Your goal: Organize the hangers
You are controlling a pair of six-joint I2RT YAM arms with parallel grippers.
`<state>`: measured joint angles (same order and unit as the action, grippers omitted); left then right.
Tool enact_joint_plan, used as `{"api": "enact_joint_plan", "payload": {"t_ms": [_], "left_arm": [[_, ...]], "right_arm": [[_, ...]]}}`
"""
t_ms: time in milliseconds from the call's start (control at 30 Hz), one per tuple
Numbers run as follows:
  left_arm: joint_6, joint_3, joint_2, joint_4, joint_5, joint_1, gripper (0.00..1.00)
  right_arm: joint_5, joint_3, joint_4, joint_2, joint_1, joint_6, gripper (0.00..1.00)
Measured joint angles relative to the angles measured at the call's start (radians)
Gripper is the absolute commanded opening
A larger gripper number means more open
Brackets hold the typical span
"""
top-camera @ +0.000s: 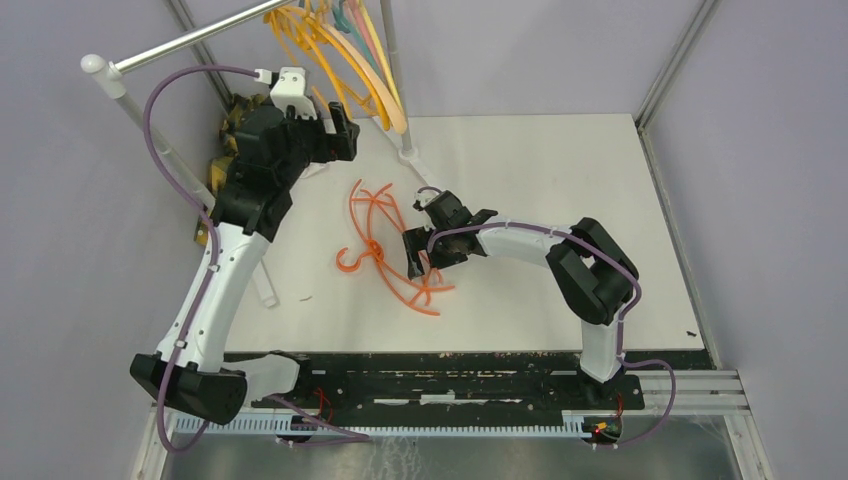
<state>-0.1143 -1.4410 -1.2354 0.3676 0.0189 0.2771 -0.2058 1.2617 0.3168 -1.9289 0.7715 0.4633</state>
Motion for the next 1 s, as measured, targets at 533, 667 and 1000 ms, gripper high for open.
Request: {"api": "enact_joint_plan", "payload": {"t_ms": [533,667,1000], "left_arm": [[0.0,0.067,0.256,0.1,-0.128,0.0,0.99],[0.0,0.119,0.29,0.127,-0.126,0.0,0.99],[-0.011,0.173,0.286,0.162,-0.078,0.0,0.99]], "right_arm": [[-0.045,-0.035,-0.006,0.064,-0.035,-0.035,1.0],[-0.082,-0.08,-0.039,0.097,-0.095,-0.01,1.0],[0.15,-0.063,0.124,0.364,-0.064,-0.116,1.0]]}}
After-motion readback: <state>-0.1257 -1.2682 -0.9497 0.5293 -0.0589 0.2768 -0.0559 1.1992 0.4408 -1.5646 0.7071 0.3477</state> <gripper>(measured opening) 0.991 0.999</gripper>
